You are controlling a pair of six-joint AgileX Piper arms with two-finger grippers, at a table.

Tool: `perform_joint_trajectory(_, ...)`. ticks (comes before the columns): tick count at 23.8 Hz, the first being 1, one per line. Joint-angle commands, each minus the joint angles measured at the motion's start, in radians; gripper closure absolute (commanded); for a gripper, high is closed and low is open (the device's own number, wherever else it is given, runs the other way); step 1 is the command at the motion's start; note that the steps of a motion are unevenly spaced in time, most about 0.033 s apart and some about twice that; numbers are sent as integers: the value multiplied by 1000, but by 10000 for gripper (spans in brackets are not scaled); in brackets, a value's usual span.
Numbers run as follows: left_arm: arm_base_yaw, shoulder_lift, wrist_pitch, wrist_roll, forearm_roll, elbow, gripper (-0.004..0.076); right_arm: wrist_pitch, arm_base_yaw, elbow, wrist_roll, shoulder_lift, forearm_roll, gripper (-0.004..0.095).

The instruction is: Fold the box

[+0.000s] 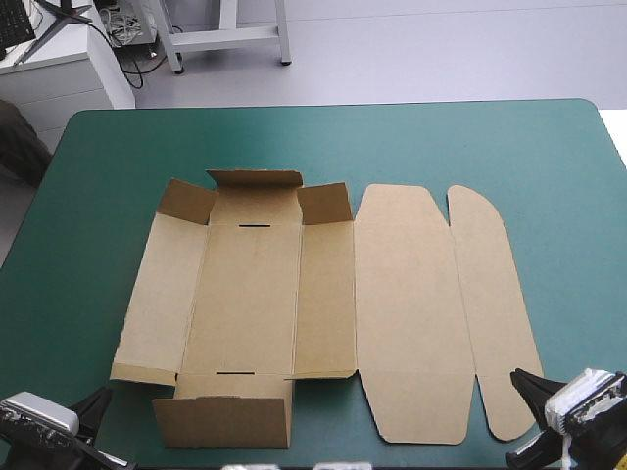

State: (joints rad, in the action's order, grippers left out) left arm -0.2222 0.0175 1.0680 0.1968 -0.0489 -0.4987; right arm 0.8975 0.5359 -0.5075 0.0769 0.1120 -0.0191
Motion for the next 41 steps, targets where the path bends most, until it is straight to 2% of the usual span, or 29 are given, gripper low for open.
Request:
perform_joint_trajectory(1, 2, 12, -100, -12, -2, -26, 734, -99, -6, 17, -1, 10, 12, 924)
perform_joint_trajectory(8, 2, -35, -203, -14, 2, -27, 734, -141, -6, 26, 5, 10, 25, 924)
perform_joint_trajectory(12, 2, -149, -229, -35, 6, -57, 732, -141, -6, 26, 5, 10, 51, 924)
perform_joint_trajectory(14, 2, -226, -239, -35, 6, -77, 705, -141, -6, 26, 5, 10, 55, 924)
perform_joint_trajectory(17, 2, -327, -267, -35, 6, -121, 603, -135, -6, 26, 5, 10, 57, 924)
perform_joint_trajectory(19, 2, -388, -299, -35, 1, -159, 499, -134, -6, 26, 5, 10, 59, 924)
perform_joint_trajectory(20, 2, -438, -338, -37, 5, -199, 386, -128, -6, 26, 5, 10, 59, 924)
perform_joint_trajectory(21, 2, -454, -351, -46, 8, -218, 344, -126, -6, 26, 5, 10, 59, 925)
perform_joint_trajectory(22, 2, -490, -373, -59, 22, -253, 258, -121, -6, 26, 5, 10, 63, 925)
perform_joint_trajectory(23, 2, -504, -381, -59, 26, -264, 237, -121, -6, 26, 10, 10, 68, 925)
perform_joint_trajectory(27, 2, -522, -463, -59, 49, -278, 234, -121, -6, 26, 17, 10, 84, 925)
perform_joint_trajectory(30, 2, -524, -405, -35, -15, -278, 234, -119, -6, 26, 20, 10, 92, 925)
perform_joint_trajectory(32, 2, -526, -397, 14, 49, -280, 234, -119, -6, 26, 24, 10, 94, 925)
perform_joint_trajectory(37, 2, -648, -188, -172, 235, -312, 237, -119, -6, 26, 26, 10, 96, 927)
perform_joint_trajectory(41, 6, -749, -182, -258, 293, -313, 237, -119, -6, 26, 26, 10, 100, 927)
